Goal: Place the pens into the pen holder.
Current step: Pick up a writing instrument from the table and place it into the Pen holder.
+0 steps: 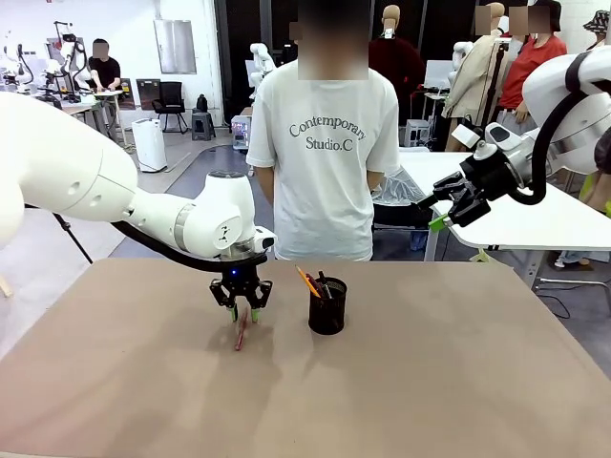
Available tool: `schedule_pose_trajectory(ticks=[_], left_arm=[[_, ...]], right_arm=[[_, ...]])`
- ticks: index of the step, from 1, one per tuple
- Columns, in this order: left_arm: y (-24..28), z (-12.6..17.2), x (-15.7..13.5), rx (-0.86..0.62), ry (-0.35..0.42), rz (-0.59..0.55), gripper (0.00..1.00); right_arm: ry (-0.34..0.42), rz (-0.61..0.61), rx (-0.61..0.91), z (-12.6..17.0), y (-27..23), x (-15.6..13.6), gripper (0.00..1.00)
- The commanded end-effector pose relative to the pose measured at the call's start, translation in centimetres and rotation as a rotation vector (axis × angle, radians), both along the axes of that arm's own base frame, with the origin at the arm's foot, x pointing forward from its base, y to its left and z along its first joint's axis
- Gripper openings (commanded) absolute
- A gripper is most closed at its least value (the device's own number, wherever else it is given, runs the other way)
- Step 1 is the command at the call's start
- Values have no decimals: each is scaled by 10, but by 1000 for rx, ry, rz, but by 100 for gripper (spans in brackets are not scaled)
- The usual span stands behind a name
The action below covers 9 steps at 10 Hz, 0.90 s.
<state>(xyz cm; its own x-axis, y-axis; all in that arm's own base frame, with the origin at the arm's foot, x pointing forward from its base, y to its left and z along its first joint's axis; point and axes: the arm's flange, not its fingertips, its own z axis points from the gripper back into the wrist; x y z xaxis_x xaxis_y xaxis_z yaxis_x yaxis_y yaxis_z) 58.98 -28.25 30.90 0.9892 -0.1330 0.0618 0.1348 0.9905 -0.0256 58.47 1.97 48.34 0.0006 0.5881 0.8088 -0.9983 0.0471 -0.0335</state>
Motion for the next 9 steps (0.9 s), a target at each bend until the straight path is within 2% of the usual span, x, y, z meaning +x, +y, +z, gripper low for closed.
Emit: schedule_pose_trajectory(ticks=[1,4,6,9], left_arm=[[-1,3,4,32,-1,28,0],[-1,3,3,64,-4,38,0],[-1,8,-2,30,18,-6,0],[10,48,-17,-253,23,-140,0]], right_arm=[[-4,2,1,2,0,-1,100],[-4,2,1,2,0,-1,100],[-4,2,1,2,0,-1,100],[-4,2,1,2,0,-1,100]])
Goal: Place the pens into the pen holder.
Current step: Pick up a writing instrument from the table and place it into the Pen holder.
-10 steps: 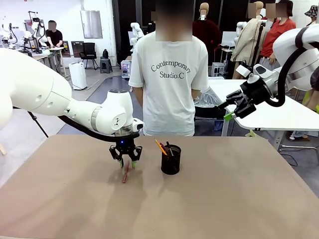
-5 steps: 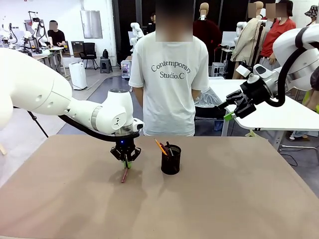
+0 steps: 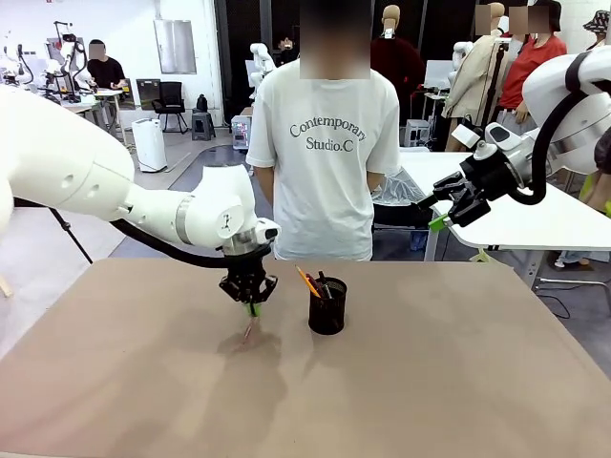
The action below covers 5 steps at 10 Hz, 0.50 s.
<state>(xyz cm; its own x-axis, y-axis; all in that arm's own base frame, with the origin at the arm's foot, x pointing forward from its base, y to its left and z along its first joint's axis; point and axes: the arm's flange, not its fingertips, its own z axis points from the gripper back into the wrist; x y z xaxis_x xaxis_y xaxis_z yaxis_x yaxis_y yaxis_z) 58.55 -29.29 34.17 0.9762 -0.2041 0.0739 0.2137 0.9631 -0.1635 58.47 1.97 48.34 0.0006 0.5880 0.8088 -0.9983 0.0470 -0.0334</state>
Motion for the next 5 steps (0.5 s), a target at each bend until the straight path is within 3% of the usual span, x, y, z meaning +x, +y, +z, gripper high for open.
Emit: schedule_pose_trajectory(ticks=[1,3,5], left_arm=[[29,31,-20,-198,0,-132,0],[51,57,-29,-338,-65,-280,0],[68,74,-36,-580,-211,-442,0]], right_arm=[[-4,2,1,2,0,-1,100],[-4,2,1,2,0,-1,100],[-4,2,1,2,0,-1,100]])
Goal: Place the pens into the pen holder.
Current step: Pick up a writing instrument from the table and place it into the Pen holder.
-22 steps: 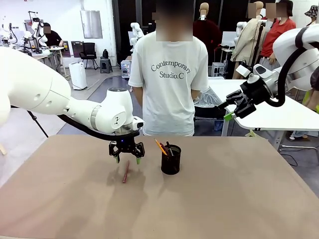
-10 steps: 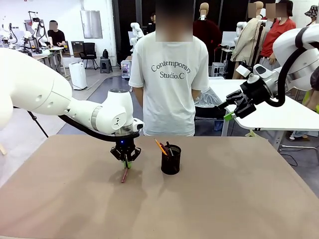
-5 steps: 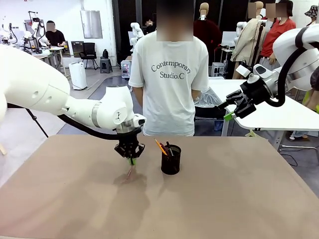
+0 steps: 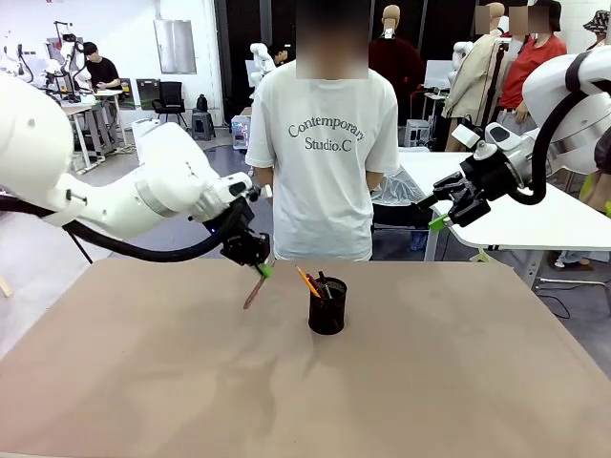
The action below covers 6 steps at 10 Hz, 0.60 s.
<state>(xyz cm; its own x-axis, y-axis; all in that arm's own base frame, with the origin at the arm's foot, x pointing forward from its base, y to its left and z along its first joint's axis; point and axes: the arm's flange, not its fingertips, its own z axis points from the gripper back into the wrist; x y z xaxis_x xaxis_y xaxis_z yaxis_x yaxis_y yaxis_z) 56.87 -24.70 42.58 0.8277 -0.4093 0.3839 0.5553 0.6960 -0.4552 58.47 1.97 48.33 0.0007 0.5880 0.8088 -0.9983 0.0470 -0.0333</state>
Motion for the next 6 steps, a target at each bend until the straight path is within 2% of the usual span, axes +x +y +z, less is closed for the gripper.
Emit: schedule_pose_trajectory(ticks=[1,3,4,5,6], left_arm=[[26,-5,-22,-263,-124,-178,0],[35,-2,-28,-468,-341,-267,0],[41,-1,-30,-551,-427,-271,0],[48,-2,-33,-613,-544,-331,0],[53,-5,-40,-632,-701,-419,0]], right_arm=[[-4,2,1,3,0,-1,100],[-4,2,1,3,0,-1,100],[-4,2,1,3,0,-1,100],[-4,2,1,3,0,-1,100],[-4,2,1,3,0,-1,100]])
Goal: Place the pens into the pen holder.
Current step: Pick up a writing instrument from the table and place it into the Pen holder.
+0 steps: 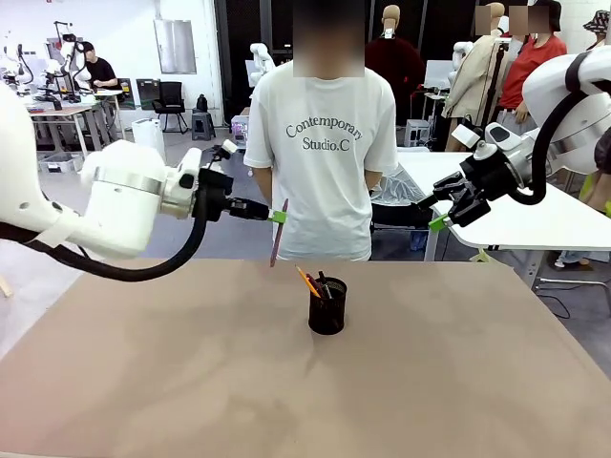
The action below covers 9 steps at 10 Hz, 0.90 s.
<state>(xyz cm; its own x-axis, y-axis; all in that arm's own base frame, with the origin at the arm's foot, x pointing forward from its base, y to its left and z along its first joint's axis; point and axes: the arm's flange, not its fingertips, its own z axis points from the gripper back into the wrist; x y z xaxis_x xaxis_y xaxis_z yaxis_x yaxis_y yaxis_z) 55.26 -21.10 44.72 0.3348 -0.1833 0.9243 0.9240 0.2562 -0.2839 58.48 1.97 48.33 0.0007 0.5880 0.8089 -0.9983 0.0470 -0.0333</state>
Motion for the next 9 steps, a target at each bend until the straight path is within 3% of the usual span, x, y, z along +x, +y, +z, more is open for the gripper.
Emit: schedule_pose_trajectory(ticks=[1,2,3,4,6,8,9], left_arm=[[21,-26,-27,-86,-214,-150,0],[23,-27,-30,-121,-228,-172,0],[22,-24,-28,-135,-180,-178,0],[18,-17,-17,-69,-198,-118,0],[18,-17,-17,-69,-198,-118,0],[11,-31,-14,-181,-231,-201,0],[1,-34,-8,-216,-294,-225,0]], right_arm=[[-4,2,1,3,0,-1,100],[-4,2,1,3,0,-1,100],[-4,2,1,3,0,-1,100],[-4,2,1,3,0,-1,100],[-4,2,1,3,0,-1,100],[-4,2,1,3,0,-1,100],[-4,2,1,3,0,-1,100]])
